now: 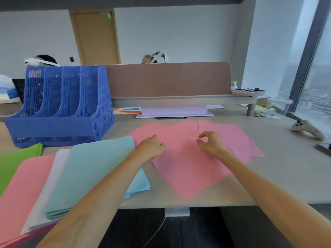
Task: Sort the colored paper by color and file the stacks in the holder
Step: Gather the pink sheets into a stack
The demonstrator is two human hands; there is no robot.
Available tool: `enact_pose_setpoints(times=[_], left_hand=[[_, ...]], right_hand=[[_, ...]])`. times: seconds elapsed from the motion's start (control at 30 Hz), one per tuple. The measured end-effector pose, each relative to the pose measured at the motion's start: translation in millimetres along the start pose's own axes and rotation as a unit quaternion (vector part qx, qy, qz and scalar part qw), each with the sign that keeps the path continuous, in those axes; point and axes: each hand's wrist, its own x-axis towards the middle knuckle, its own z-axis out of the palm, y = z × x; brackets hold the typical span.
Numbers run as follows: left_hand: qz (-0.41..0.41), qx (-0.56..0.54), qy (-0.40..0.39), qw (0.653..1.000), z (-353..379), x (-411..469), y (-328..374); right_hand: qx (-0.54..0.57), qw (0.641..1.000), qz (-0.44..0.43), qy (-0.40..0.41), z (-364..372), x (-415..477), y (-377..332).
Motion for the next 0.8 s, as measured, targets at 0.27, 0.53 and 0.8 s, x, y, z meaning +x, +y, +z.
enact_pose_setpoints(times=[0.27, 0.53, 0.8], left_hand=[[-0.046, 0.075, -0.02, 0.996, 47, 57, 32], [0.063, 0.044, 0.021, 0.997, 64, 80, 34], [0.082, -0.058, 0.046, 0.994, 60, 80, 27]], right_hand=[[-0.213, 0.972, 0.014, -0.097, -16, 32, 63], [-0.21, 0.965, -0.07, -0.137, -21, 40, 77], [-0.199, 0.969, -0.051, -0.14, -27, 36, 80]])
